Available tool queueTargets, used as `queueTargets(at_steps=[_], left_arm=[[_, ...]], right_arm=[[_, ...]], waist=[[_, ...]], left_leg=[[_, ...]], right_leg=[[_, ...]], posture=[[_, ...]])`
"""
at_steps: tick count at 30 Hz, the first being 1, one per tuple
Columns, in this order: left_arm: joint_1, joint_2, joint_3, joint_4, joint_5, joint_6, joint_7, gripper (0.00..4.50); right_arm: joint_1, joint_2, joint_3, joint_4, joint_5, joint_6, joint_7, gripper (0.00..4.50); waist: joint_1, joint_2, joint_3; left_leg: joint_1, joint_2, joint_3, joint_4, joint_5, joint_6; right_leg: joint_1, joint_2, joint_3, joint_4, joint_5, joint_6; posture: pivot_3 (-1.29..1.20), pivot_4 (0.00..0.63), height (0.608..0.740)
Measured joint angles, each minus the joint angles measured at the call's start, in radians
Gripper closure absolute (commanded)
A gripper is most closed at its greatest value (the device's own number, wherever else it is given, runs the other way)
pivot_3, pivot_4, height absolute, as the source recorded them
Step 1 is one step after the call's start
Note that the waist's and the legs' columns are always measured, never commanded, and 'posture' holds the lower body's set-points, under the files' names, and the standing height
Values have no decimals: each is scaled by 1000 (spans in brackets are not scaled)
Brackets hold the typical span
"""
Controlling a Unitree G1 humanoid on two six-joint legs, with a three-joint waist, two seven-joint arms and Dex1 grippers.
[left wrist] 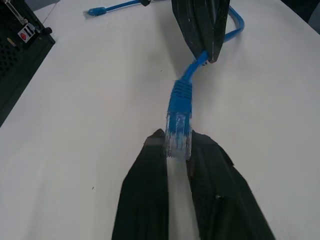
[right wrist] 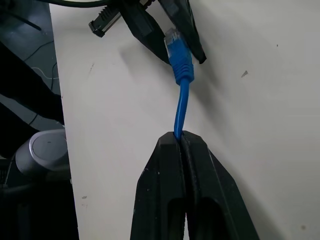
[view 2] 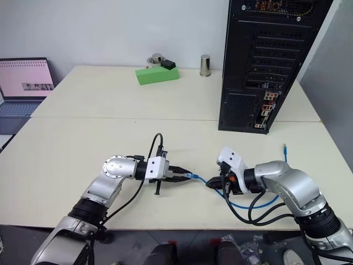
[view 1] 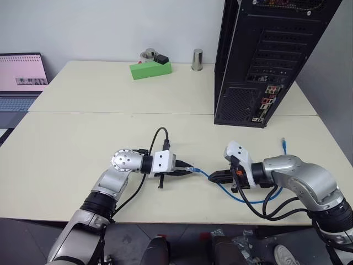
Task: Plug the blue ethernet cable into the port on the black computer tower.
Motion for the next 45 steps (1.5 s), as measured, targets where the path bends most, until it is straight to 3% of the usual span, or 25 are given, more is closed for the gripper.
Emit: queueTargets(at_steps=[9,17,19,23,30,39,45], left_arm=[[-1,-2,0,0,6,-4,3,4229],[-1,1,0,1,17,-69,8,4229],[-1,1,0,6,35,-123,27,4229],[-1,1,0,54,87,-303,92,4229],[-36,-3,9,196,272,-734,334,4229],[-77,1,21,261,406,-876,548,4229],[-78,16,8,276,445,-902,616,4229]], right_arm=[[0,0,0,0,0,0,-1,4500],[0,-93,-6,10,-5,-69,85,2620],[0,-122,-36,27,-1,-77,104,2382],[0,-107,-118,32,52,-52,106,2378],[19,67,-151,17,126,13,-11,2378],[31,141,-133,18,130,22,-69,2378],[29,159,-136,22,157,32,-72,3357]], waist=[[0,0,0],[1,0,0],[1,0,0],[-1,0,0],[2,0,0],[0,0,0],[1,0,0]], left_leg=[[0,0,0,0,0,0],[0,0,0,0,0,0],[0,0,0,0,0,0],[0,0,0,0,0,0],[0,-1,0,0,0,0],[0,-1,0,0,0,0],[0,-1,0,0,0,0]], right_leg=[[0,0,0,0,0,0],[0,0,0,0,0,0],[0,0,0,0,0,0],[0,0,0,0,0,0],[0,-1,0,0,0,0],[0,0,0,0,0,0],[0,0,0,0,0,0]], posture=[[0,150,740],[0,150,740],[0,150,740],[0,150,740],[0,150,740],[0,150,740],[0,150,740]])
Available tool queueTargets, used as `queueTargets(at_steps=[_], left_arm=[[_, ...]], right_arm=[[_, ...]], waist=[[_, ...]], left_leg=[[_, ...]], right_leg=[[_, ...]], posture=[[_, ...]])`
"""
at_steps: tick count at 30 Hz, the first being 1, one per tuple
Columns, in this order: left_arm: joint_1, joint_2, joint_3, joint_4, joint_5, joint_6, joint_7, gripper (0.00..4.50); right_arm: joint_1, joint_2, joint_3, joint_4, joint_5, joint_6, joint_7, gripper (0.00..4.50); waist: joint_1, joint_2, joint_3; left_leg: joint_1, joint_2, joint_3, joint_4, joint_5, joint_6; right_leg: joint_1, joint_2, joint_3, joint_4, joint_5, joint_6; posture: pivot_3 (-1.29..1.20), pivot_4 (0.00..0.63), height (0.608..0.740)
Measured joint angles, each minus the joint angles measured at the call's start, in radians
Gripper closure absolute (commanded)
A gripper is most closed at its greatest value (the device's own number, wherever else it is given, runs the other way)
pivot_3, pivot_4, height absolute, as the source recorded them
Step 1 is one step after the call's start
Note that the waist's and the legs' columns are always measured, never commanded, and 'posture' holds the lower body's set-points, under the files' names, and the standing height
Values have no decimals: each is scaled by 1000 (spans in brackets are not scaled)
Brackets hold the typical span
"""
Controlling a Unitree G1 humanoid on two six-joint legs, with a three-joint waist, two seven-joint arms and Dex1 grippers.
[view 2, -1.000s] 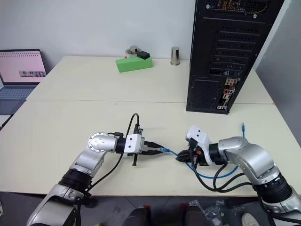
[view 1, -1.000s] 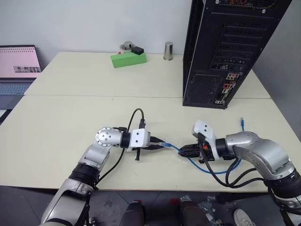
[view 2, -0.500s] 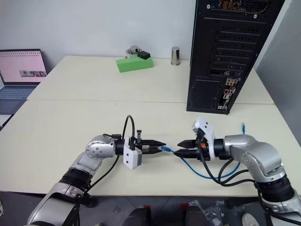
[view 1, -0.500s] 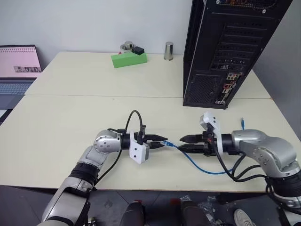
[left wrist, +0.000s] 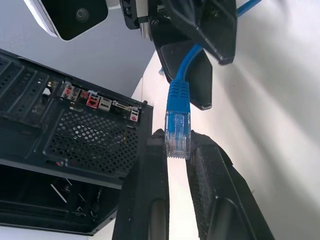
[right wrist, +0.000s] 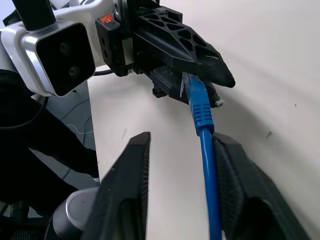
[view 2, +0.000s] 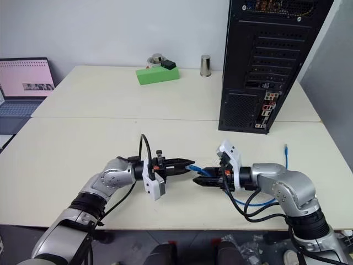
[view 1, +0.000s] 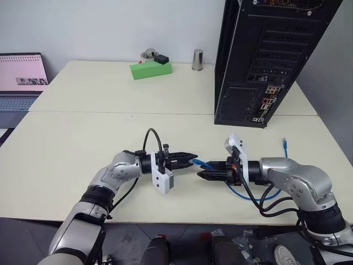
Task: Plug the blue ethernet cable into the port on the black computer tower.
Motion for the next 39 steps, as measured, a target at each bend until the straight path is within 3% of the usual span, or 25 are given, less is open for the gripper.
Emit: queueTargets(at_steps=[5,9,17,28,29,35,39], left_arm=[[-3,12,-12,1,19,-20,37,4229],[-3,19,-24,1,23,-23,62,4229],[-2,34,-52,3,26,-23,86,4229],[-2,39,-72,3,26,-21,107,4229],[-2,39,-72,3,26,-21,109,4229],[-2,39,-72,2,27,-16,122,4229],[-1,40,-73,1,29,-16,127,4229]], right_arm=[[-3,0,-4,10,2,8,-2,4413],[-5,0,-5,15,2,9,-2,4500],[-12,-2,-4,17,1,-2,2,2948],[-11,35,-26,36,18,0,-19,2915],[-11,35,-26,38,19,1,-19,3288],[-12,35,-27,45,23,7,-20,4494],[-12,35,-28,50,30,10,-20,4500]], waist=[[0,0,0],[0,0,0],[0,0,0],[0,0,0],[0,0,0],[0,0,0],[0,0,0]], left_leg=[[0,0,0,0,0,0],[0,0,0,0,0,0],[0,0,0,0,0,0],[0,0,0,0,0,0],[0,0,0,0,0,0],[0,0,0,0,0,0],[0,0,0,0,0,0]], right_leg=[[0,0,0,0,0,0],[0,0,0,0,0,0],[0,0,0,0,0,0],[0,0,0,0,0,0],[0,0,0,0,0,0],[0,0,0,0,0,0],[0,0,0,0,0,0]], posture=[[0,150,740],[0,150,740],[0,150,740],[0,150,740],[0,150,740],[0,150,740],[0,150,740]])
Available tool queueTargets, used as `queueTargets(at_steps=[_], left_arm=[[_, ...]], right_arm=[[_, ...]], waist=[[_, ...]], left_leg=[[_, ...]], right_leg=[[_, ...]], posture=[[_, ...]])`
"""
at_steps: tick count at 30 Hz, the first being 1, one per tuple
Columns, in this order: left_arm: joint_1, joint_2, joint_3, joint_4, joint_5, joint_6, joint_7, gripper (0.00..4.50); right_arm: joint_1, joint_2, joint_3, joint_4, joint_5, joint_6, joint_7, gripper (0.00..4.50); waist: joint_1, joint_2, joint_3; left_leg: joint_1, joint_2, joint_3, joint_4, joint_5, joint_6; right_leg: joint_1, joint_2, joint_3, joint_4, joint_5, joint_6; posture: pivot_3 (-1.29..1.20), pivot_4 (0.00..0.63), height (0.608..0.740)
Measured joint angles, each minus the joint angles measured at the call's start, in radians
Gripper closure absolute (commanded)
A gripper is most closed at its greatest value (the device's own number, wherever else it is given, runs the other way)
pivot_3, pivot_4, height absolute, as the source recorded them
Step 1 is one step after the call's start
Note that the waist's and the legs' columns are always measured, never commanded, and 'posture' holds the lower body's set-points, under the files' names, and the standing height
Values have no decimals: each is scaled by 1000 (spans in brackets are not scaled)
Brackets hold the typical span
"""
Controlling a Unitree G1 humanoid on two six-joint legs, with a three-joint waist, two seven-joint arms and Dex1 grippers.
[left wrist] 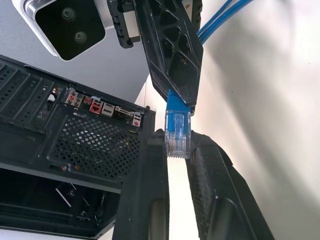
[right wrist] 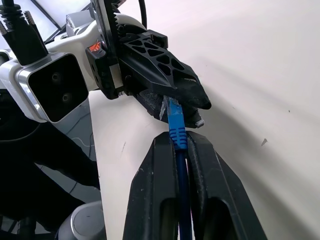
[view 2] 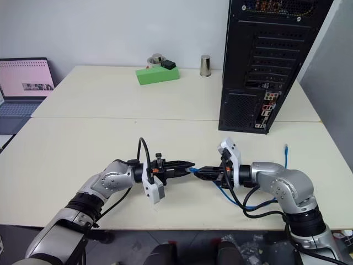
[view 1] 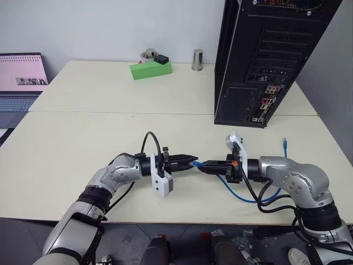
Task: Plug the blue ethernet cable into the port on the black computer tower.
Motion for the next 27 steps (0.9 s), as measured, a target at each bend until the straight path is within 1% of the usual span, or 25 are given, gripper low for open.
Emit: queueTargets(at_steps=[5,7,8,9,13,14,16,17,18,19,21,22,24,27], left_arm=[[0,4,-3,-3,-1,0,3,4229],[3,6,-7,-5,-6,0,2,3529],[6,7,-9,-6,-15,3,0,3424],[7,10,-14,-6,-21,6,-3,3153],[16,18,-39,-5,-90,75,-66,2427],[23,21,-46,-6,-113,95,-85,2174],[50,21,-47,-15,-192,174,-134,1775],[65,20,-47,-33,-240,237,-164,1666],[81,19,-46,-53,-285,301,-194,1410],[94,18,-45,-77,-319,367,-218,1410],[132,-7,-35,-199,-417,585,-257,1410],[143,-20,-25,-247,-447,658,-259,1410],[148,-50,-18,-332,-491,773,-258,1410],[158,-99,-9,-484,-530,989,-232,1410]], right_arm=[[-10,-2,0,9,11,12,1,4500],[-13,-2,-1,13,17,22,2,4500],[-16,-3,-2,17,21,26,4,4500],[-19,-5,-4,18,25,30,4,4500],[-24,-19,-8,19,31,40,6,4500],[-24,-23,-8,19,31,40,6,4500],[-21,-32,-16,15,29,36,1,4500],[-16,-37,-25,7,21,26,-10,4500],[-9,-38,-39,-1,9,16,-29,4500],[-4,-41,-52,-7,3,6,-48,4500],[22,-38,-105,-25,-40,-26,-132,4500],[29,-28,-125,-28,-51,-33,-165,4500],[34,-6,-158,-32,-73,-45,-228,4500],[58,43,-215,-63,-123,-48,-368,4500]], waist=[[0,0,0],[0,0,0],[0,0,0],[0,0,0],[0,0,0],[-1,0,0],[-1,0,0],[-1,0,0],[-1,0,0],[-1,0,0],[0,0,0],[1,0,0],[0,0,0],[0,0,0]], left_leg=[[0,0,0,0,0,0],[0,0,0,0,0,0],[0,0,0,0,0,0],[0,0,0,0,0,0],[0,0,0,0,0,0],[0,0,0,0,0,0],[0,0,0,0,0,0],[0,0,0,0,0,0],[0,0,0,0,0,0],[0,0,0,0,0,0],[0,0,0,0,0,0],[-1,0,0,0,0,0],[0,0,0,0,0,0],[0,0,-1,0,0,0]], right_leg=[[0,0,0,0,0,0],[0,0,0,0,0,0],[0,0,0,0,0,0],[0,0,0,0,0,0],[0,0,0,0,0,0],[0,0,0,0,0,0],[0,0,0,0,0,0],[0,0,0,0,0,0],[0,0,0,0,0,0],[0,0,0,0,0,0],[0,0,0,0,0,0],[0,0,0,0,0,0],[0,0,0,0,0,0],[0,0,0,0,0,0]], posture=[[0,150,740],[0,150,740],[0,150,740],[0,150,740],[0,150,740],[0,150,740],[0,150,740],[0,150,740],[0,150,740],[0,150,740],[0,150,740],[0,150,740],[0,150,740],[0,150,740]])
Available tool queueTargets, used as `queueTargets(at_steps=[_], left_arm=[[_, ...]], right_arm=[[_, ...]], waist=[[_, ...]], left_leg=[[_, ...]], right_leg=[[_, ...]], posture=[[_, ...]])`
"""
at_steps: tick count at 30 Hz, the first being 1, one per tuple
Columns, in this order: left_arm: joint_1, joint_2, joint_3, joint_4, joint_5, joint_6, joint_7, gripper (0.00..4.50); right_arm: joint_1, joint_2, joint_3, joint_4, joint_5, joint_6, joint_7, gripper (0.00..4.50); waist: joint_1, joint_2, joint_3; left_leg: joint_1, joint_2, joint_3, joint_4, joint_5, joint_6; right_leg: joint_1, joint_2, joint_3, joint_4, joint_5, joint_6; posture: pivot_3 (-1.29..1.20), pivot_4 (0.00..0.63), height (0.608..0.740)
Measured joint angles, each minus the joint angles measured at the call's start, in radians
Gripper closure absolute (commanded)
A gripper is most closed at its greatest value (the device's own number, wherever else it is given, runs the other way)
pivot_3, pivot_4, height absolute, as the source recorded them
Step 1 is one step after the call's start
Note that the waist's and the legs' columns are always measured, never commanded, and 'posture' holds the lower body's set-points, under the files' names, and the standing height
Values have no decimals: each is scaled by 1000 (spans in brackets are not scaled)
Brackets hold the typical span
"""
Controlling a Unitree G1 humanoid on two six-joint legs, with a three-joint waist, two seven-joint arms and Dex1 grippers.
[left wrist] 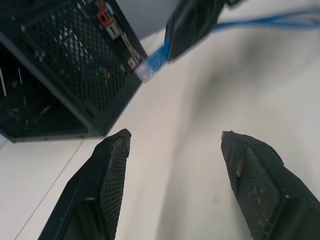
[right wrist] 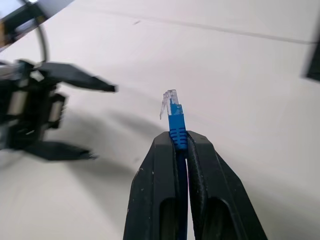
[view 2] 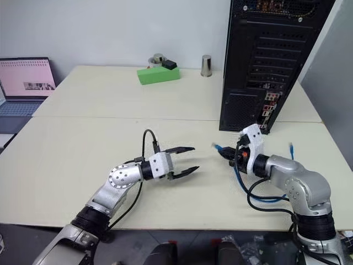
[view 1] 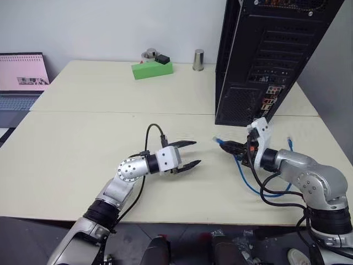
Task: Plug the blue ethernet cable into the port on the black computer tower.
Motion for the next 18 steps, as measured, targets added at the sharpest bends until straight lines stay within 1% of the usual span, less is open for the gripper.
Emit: queueTargets(at_steps=[1,3,5,6,9,11,12,14,18], left_arm=[[-1,-36,3,-66,-14,114,27,1410],[-7,-78,2,-128,-26,220,58,1410],[-19,-110,6,-163,-33,309,87,1410],[-36,-148,10,-173,-38,373,112,1410],[-84,-216,13,-187,-38,488,161,1410],[-97,-231,14,-187,-37,509,173,1410],[-125,-258,19,-169,-30,550,198,1410],[-164,-283,25,-155,-18,596,224,1410],[-200,-304,25,-139,11,642,253,1410]], right_arm=[[5,35,-21,-11,-46,1,-95,4500],[5,71,-39,-22,-89,3,-191,4500],[5,91,-48,-40,-127,7,-263,4500],[1,119,-49,-52,-172,6,-330,4500],[-19,175,-44,-58,-264,-6,-454,4500],[-30,187,-44,-57,-282,-14,-476,4500],[-51,205,-46,-42,-302,-26,-498,4500],[-81,230,-44,-16,-321,-46,-523,4500],[-133,254,-47,47,-362,-86,-556,4500]], waist=[[0,0,0],[-3,0,0],[-3,0,0],[-2,0,0],[-2,0,0],[-3,0,0],[-2,0,0],[-3,0,0],[-2,0,0]], left_leg=[[0,0,0,0,0,0],[0,0,0,0,0,0],[0,0,0,0,0,0],[0,0,0,0,0,0],[0,0,0,0,0,0],[0,0,1,0,0,0],[0,0,0,0,0,0],[1,0,1,0,0,0],[0,0,1,0,0,0]], right_leg=[[0,0,0,0,0,0],[0,0,0,0,0,0],[0,0,0,0,0,0],[0,0,0,1,0,0],[0,0,1,0,0,0],[0,0,1,0,0,0],[0,0,1,0,0,0],[0,0,1,0,0,0],[0,0,1,0,0,0]], posture=[[0,150,740],[0,150,740],[0,150,740],[0,150,740],[0,150,740],[0,150,740],[0,150,740],[0,150,740],[0,150,740]])
